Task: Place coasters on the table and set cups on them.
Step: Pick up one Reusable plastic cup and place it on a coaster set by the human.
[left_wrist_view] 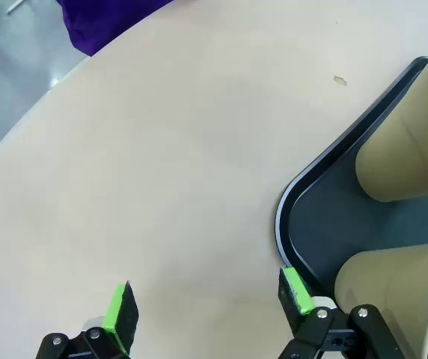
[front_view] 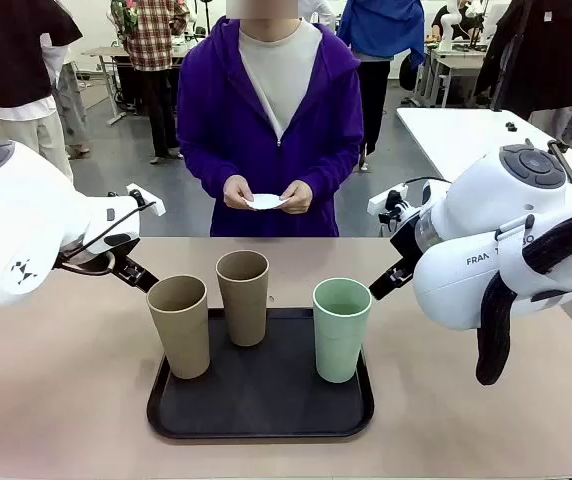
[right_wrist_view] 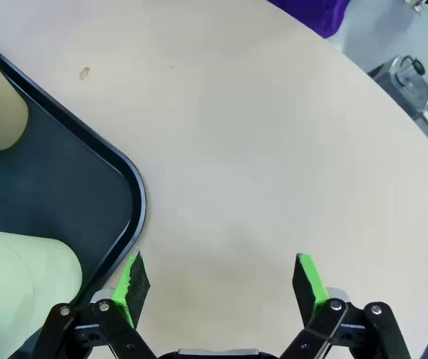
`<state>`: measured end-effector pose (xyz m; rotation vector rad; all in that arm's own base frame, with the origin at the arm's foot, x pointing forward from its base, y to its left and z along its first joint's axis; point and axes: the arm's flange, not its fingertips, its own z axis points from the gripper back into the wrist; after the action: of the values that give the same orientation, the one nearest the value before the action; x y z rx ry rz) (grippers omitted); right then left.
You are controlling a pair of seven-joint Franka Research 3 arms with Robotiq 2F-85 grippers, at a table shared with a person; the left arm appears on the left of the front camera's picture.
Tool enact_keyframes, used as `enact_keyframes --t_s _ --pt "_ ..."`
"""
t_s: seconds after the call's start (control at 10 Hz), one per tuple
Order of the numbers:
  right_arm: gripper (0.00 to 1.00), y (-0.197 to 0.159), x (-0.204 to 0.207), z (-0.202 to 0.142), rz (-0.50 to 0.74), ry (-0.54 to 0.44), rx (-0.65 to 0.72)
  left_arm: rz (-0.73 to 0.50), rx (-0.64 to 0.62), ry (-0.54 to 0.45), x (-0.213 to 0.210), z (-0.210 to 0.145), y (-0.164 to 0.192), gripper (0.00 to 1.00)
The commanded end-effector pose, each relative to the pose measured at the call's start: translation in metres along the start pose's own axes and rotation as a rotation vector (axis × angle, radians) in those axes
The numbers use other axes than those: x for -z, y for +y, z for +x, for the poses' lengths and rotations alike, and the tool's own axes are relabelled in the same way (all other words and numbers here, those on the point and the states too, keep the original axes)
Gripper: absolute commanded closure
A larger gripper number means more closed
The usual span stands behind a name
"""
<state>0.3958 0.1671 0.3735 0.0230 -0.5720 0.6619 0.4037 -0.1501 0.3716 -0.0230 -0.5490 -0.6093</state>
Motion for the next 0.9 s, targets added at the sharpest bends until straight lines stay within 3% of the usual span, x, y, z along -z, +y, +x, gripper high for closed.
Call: enact_keyframes --t_s 0.0,0.8 --pt "0.0 0.0 0.0 0.0 0.0 0.0 0.0 0.0 0.0 0.0 0.0 0.0 -0.0001 0.0" --pt "0.0 0.0 0.0 0.0 0.0 0.0 0.0 0.0 0.0 0.0 0.0 0.0 -0.0001 0.0"
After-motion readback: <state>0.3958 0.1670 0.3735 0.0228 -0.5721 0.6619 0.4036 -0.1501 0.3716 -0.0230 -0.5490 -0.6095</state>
